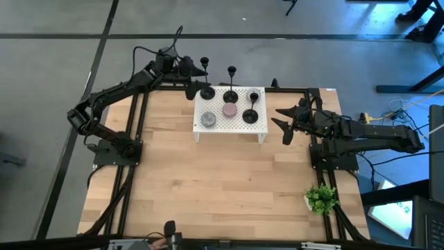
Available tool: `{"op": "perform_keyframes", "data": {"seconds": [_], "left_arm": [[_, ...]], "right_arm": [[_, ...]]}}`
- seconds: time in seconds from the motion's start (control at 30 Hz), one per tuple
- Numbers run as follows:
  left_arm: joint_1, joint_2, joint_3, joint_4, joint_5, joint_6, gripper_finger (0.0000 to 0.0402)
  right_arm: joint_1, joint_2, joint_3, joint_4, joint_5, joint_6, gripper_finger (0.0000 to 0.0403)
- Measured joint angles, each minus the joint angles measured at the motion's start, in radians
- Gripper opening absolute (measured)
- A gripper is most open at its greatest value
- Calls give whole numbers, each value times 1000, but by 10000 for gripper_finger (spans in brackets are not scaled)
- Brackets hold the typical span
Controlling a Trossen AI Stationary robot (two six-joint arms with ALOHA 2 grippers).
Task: Pick & Place candle stick holders
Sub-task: Return to Home Position
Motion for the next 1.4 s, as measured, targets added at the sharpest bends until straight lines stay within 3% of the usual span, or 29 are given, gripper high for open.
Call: {"op": "perform_keyframes", "data": {"seconds": [0.83,1.4], "left_arm": [[-4,-8,0,-109,-46,136,294],[3,-148,0,-242,-107,183,294]], "right_arm": [[0,0,0,5,0,0,202],[0,0,0,-5,-10,16,202]]}}
